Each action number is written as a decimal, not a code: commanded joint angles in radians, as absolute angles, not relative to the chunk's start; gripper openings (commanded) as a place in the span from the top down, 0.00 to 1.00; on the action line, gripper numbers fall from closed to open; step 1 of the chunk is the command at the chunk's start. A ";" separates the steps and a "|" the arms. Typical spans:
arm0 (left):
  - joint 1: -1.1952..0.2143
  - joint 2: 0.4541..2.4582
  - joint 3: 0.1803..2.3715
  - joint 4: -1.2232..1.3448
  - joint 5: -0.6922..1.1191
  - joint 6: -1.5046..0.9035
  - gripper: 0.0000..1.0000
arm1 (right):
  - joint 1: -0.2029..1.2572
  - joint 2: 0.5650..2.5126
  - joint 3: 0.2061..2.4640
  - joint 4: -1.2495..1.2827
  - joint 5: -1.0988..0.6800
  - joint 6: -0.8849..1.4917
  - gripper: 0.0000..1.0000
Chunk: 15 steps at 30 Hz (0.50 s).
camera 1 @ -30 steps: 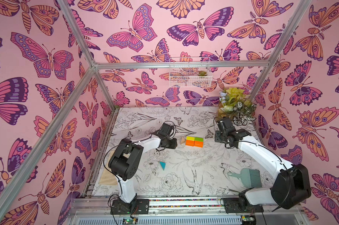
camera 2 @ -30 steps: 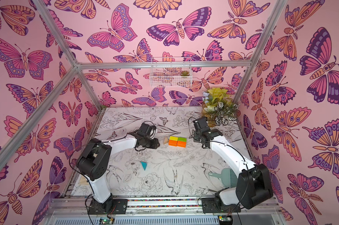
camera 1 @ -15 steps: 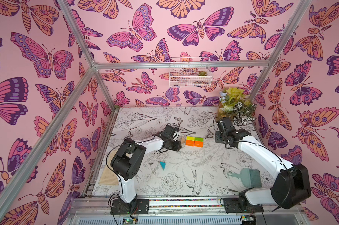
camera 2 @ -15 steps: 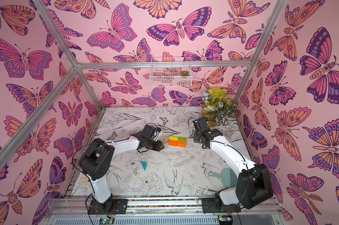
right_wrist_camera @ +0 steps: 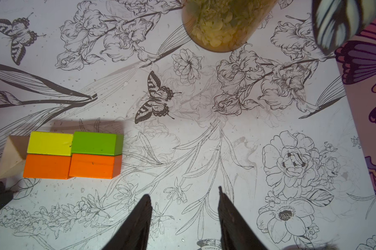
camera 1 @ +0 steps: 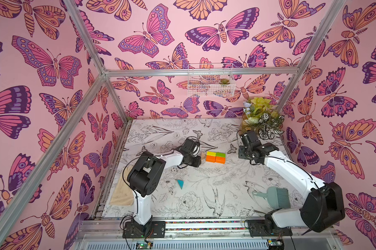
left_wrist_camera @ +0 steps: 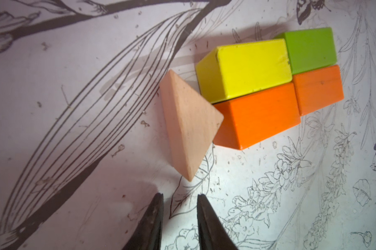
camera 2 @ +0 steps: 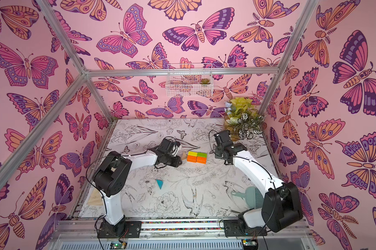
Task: Assemble a piece of candy with building blocks
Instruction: Assemble the building block at the center of the board.
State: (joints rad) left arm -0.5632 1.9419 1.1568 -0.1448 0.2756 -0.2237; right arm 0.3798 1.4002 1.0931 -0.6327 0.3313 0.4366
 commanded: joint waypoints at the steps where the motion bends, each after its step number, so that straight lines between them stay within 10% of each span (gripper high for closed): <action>1: -0.561 1.968 1.179 -0.137 0.270 -0.206 0.71 | 0.373 1.399 1.124 -0.657 0.338 0.420 0.48; 15: -0.560 2.009 1.233 -0.134 0.294 -0.205 0.72 | 0.373 1.402 1.126 -0.659 0.336 0.419 0.48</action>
State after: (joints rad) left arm -0.5632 1.9911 1.2156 -0.1295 0.2768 -0.2218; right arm 0.3798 1.4002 1.0954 -0.6395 0.3309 0.4290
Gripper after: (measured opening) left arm 0.285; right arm 0.524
